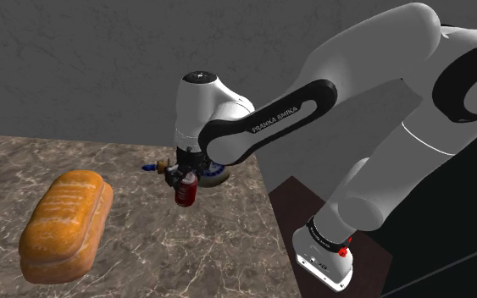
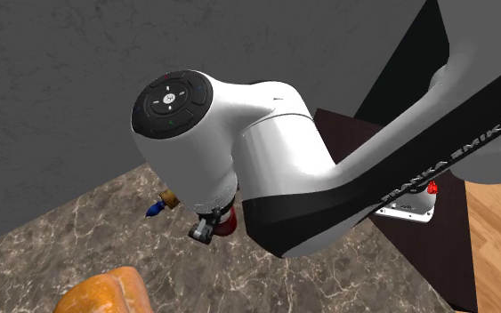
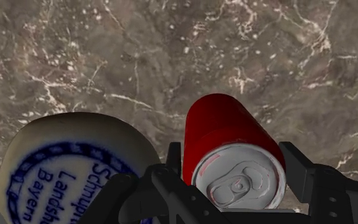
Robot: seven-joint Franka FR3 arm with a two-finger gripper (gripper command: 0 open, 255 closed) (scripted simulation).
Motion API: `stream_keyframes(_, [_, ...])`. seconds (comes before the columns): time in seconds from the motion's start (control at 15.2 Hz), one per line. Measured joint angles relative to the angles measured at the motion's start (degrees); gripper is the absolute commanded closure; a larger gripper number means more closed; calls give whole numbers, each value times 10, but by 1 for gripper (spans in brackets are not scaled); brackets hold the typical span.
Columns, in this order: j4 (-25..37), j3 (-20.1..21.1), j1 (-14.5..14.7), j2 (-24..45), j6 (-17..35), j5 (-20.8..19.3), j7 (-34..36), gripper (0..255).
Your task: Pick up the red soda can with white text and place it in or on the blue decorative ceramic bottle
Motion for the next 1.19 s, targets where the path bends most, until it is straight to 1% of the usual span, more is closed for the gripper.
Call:
stream_keyframes(0.4, [17,-5,2,-37,-51,22,-17,255])
stream_keyframes(1.19, [67,-16,5,-90,-149,44,-35,255])
